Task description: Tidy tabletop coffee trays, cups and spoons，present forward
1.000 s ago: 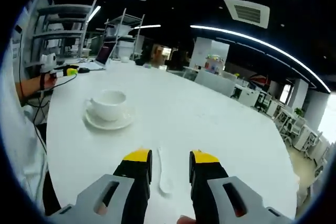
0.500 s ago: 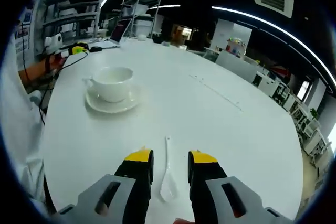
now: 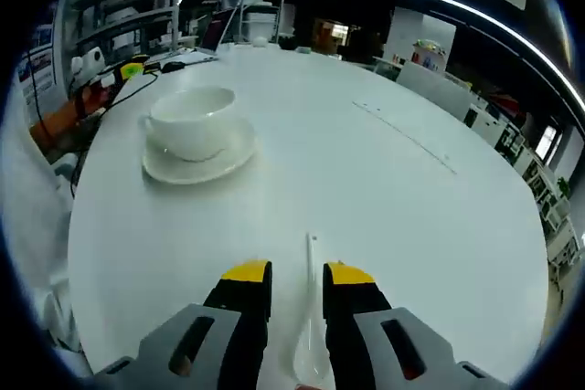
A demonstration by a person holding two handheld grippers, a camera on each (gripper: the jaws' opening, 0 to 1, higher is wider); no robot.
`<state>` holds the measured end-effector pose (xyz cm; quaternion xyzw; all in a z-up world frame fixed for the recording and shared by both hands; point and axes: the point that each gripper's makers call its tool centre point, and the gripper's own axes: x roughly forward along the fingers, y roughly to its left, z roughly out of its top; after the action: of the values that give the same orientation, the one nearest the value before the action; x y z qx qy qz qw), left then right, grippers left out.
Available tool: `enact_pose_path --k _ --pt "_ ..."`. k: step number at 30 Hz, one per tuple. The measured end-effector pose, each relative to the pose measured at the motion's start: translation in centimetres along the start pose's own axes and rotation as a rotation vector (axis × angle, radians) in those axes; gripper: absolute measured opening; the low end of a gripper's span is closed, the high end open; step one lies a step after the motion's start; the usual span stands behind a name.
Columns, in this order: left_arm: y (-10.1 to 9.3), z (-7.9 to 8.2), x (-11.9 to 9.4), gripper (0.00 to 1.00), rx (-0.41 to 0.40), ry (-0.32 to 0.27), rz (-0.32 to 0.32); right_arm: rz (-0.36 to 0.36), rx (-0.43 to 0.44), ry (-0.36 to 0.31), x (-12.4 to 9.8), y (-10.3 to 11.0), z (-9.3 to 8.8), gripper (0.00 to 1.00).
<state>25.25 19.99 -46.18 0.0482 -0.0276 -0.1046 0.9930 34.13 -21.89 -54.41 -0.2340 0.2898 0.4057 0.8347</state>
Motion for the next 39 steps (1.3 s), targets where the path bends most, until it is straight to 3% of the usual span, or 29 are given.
enact_pose_path --k 12,19,39 --pt "0.3 0.6 -0.1 0.35 -0.014 -0.016 0.006 0.004 0.061 0.060 0.8 -1.2 -1.4 0.19" --pt "0.2 0.5 -0.1 0.35 -0.014 -0.015 0.003 0.004 0.066 0.114 0.9 -1.2 -1.8 0.06" --pt "0.1 -0.1 0.0 0.35 -0.038 -0.010 0.001 -0.042 0.049 0.156 0.7 -1.7 -1.7 0.05"
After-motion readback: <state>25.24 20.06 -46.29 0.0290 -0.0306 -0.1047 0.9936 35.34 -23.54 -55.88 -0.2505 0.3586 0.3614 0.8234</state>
